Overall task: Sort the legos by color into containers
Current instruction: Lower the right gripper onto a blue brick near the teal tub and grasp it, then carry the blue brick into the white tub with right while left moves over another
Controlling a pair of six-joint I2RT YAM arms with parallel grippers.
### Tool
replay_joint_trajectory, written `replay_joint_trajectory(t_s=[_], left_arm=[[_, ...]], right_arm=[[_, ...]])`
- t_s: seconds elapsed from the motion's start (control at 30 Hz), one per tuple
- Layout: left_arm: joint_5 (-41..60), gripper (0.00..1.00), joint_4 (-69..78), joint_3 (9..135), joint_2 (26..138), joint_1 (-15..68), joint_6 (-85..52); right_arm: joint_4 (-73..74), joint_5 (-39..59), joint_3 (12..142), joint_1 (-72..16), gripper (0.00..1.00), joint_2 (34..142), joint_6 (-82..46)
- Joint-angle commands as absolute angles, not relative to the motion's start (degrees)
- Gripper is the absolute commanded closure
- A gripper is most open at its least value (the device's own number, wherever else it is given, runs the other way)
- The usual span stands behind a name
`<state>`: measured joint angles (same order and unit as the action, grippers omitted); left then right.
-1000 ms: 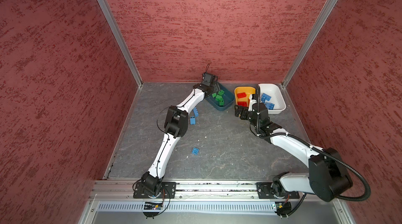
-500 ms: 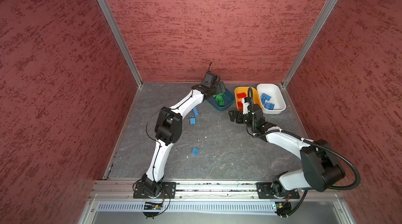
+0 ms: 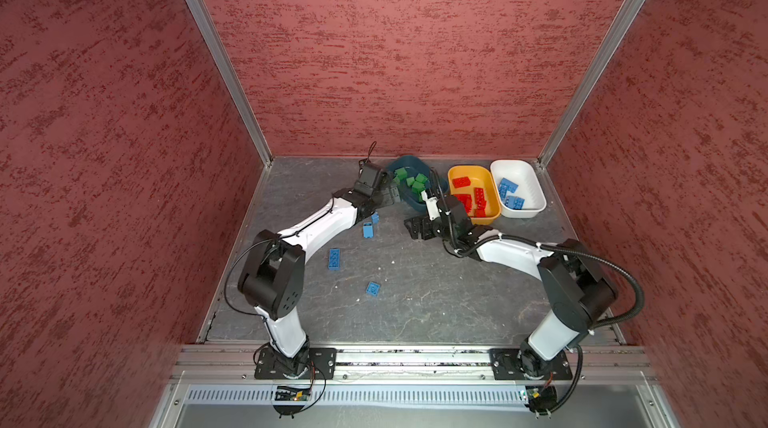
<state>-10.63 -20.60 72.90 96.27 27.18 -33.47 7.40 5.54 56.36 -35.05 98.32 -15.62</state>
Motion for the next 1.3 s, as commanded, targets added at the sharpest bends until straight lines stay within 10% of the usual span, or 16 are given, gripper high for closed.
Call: replay_joint_trajectory(t_s=[0.0, 0.9, 1.27], left_arm=[[-14.4, 0.00, -21.2, 67.5, 91.7, 24.5, -37.0], [-14.2, 0.01, -24.6, 54.3, 82.1, 18.2, -44.2], [-14.3, 0.01, -23.5, 54.2, 83.1, 20.4, -43.5]], right_arm=[[4.6, 4.4, 60.9, -36.6, 0.01, 101.7, -13.7], [-14.4, -1.3, 108.1, -42.3, 0.57, 139.8, -16.8], [-2.7, 0.1, 88.7, -42.0, 0.85, 124.7, -12.1]])
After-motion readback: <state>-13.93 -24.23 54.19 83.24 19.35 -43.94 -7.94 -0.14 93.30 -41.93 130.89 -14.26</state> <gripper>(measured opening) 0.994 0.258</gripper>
